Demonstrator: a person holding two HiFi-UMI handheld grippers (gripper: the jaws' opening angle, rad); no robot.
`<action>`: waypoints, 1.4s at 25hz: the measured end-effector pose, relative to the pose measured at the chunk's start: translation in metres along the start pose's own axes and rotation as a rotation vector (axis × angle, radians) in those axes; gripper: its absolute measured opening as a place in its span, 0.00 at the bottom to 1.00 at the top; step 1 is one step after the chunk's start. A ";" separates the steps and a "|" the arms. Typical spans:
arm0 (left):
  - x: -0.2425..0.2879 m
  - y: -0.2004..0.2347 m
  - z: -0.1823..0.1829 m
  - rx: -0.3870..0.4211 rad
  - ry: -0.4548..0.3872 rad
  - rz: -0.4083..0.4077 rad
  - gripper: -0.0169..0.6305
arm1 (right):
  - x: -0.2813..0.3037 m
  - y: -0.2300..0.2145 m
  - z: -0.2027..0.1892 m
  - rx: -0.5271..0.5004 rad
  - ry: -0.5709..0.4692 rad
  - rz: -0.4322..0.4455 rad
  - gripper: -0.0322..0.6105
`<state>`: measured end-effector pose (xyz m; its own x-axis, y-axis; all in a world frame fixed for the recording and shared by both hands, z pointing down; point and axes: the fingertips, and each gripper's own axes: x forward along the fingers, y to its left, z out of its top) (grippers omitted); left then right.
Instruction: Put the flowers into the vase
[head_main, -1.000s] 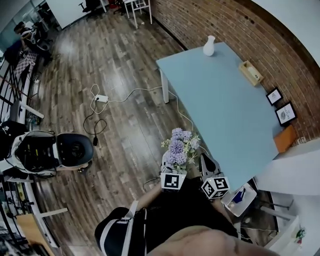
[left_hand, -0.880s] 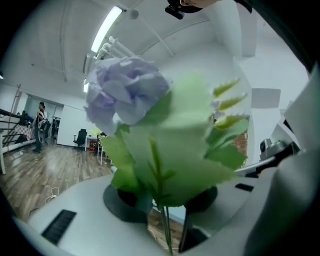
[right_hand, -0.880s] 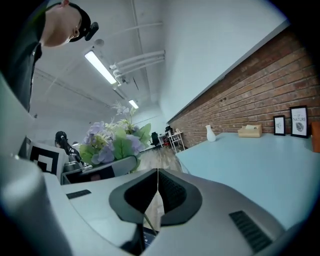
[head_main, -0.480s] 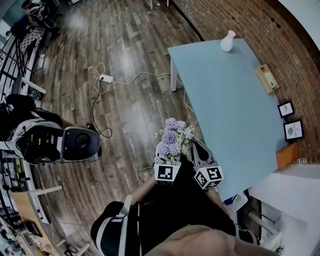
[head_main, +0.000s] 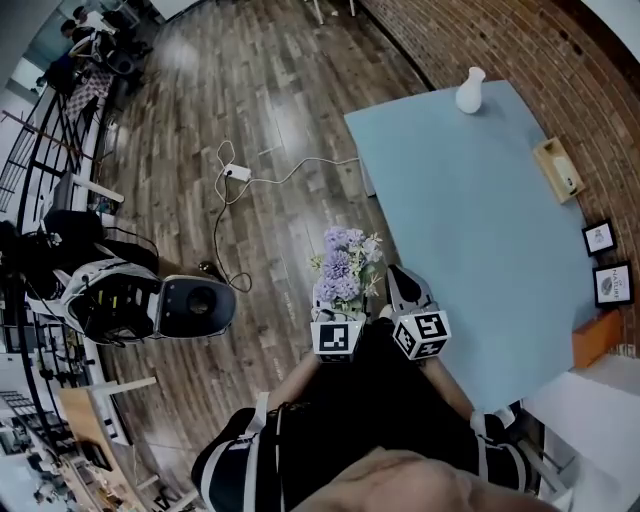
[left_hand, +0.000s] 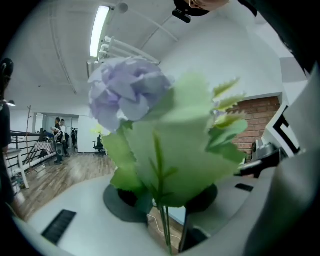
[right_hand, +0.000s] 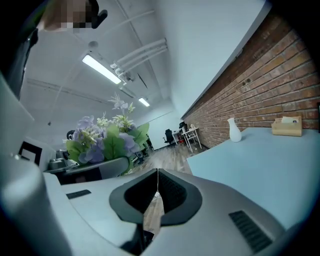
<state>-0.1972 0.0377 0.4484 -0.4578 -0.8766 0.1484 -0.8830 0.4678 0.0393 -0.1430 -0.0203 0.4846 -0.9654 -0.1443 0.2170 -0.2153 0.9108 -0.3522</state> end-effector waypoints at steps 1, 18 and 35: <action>0.006 0.003 0.000 -0.002 0.004 0.013 0.28 | 0.006 -0.004 0.001 -0.001 0.008 0.006 0.08; 0.129 0.164 0.023 -0.058 0.007 -0.074 0.28 | 0.195 0.006 0.047 -0.022 0.035 -0.068 0.08; 0.257 0.285 0.023 -0.113 0.077 -0.218 0.28 | 0.350 -0.006 0.086 -0.004 0.029 -0.220 0.08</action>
<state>-0.5690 -0.0573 0.4746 -0.2448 -0.9489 0.1993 -0.9406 0.2823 0.1885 -0.4917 -0.1098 0.4843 -0.8907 -0.3282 0.3146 -0.4193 0.8603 -0.2898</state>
